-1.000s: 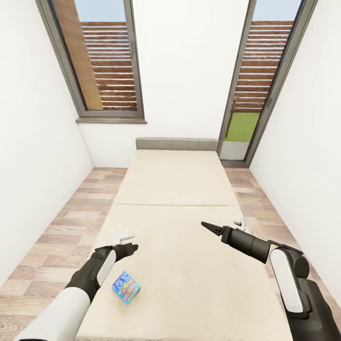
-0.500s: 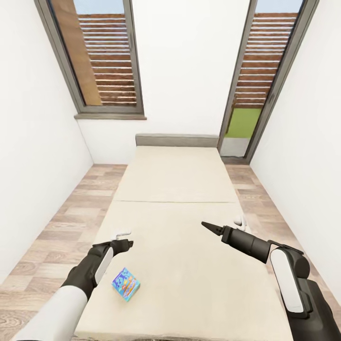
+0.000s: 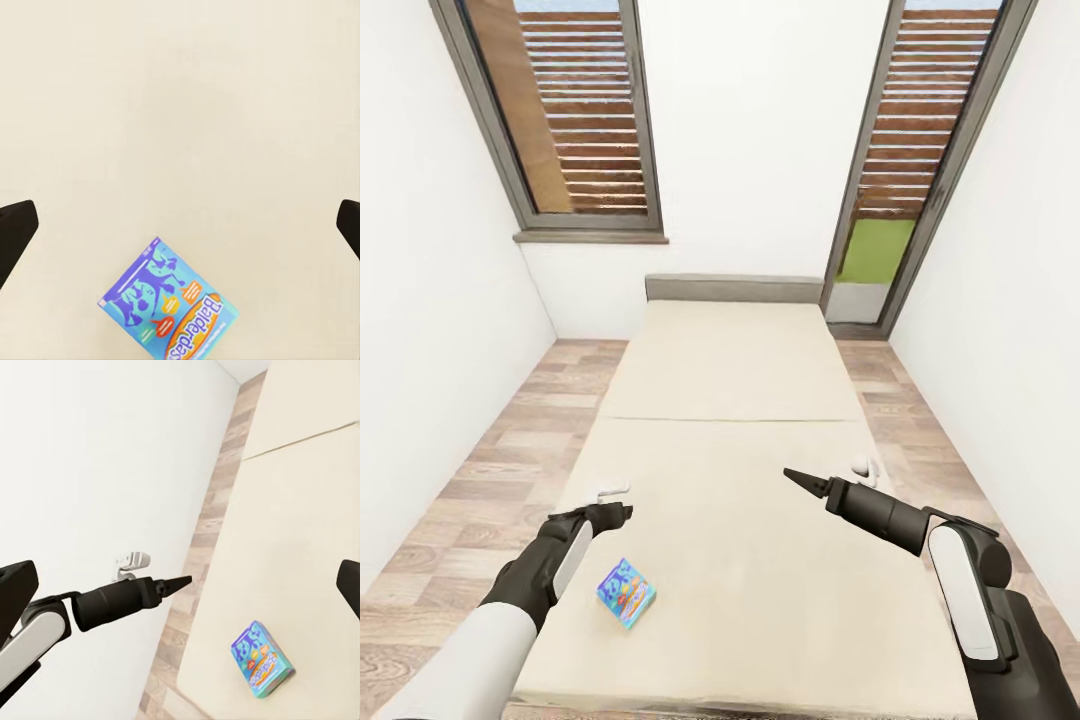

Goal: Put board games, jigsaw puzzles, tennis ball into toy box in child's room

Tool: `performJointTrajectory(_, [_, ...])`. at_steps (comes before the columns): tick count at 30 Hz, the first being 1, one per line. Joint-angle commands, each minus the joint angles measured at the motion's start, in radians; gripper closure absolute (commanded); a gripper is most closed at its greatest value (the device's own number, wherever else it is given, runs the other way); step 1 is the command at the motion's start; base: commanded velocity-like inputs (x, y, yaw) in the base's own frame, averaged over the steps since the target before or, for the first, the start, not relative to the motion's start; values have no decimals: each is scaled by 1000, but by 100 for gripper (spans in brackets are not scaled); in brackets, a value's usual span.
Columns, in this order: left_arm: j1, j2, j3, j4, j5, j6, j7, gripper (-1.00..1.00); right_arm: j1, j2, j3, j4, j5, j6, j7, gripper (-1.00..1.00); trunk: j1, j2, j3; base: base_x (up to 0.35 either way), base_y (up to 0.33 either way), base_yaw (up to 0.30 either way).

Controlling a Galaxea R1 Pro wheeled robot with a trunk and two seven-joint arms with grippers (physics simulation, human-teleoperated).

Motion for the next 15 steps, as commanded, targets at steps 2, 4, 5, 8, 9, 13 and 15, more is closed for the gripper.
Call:
performJointTrajectory(2, [0,1,-2,-2,11,4,7,-100,-1,0,-3,0,3,5,5,-100,0,-2,-5,0,0,0])
performJointTrajectory(4, [0,1,-2,-2,11,4,4,-100,-1,0,-4,0,3,5,5,-100,0,-2,-8,0,0,0])
performJointTrajectory(5, [0,1,-3,-4,12,4,2,-100,-1,0,-5,0,3,5,5,-100,0,-2,-10,0,0,0])
performJointTrajectory(8, [0,0,-4,-7,12,4,1,-100,-1,0,-5,0,2,5,5,-100,0,-2,-15,0,0,0])
performJointTrajectory(9, [0,-1,-4,-7,12,4,1,-100,-1,0,-5,0,2,5,5,-100,0,-2,-17,0,0,0])
performJointTrajectory(13, [0,0,-4,-8,12,4,0,-100,-1,0,-4,0,2,5,5,-100,0,-2,-23,0,0,0])
performJointTrajectory(15, [0,1,-4,-8,12,4,-1,-100,-1,0,-3,0,2,5,5,-100,0,-2,-27,0,0,0])
